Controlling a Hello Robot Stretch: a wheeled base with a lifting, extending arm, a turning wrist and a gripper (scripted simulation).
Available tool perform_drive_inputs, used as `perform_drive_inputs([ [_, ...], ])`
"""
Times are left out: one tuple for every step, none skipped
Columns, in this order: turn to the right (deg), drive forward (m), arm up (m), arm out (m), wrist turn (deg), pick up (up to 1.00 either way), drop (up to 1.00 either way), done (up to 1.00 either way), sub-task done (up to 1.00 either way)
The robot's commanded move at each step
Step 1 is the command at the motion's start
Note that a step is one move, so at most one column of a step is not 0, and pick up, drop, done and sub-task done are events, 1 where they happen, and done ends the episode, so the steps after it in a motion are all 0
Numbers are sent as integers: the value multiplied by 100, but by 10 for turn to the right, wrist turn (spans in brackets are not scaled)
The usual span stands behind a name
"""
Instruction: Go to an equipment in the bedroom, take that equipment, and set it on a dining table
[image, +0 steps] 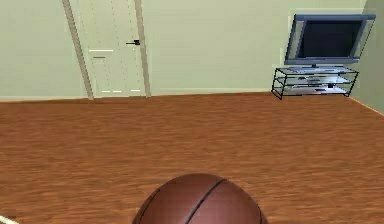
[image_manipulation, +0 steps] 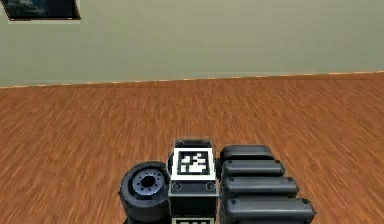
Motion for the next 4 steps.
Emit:
perform_drive_inputs([
  [0, 50, 0, 0, 0, 0, 0, 0, 0],
  [-30, 0, 0, 0, 0, 0, 0, 0, 0],
  [0, 50, 0, 0, 0, 0, 0, 0, 0],
  [-450, 0, 0, 0, 0, 0, 0, 0, 0],
])
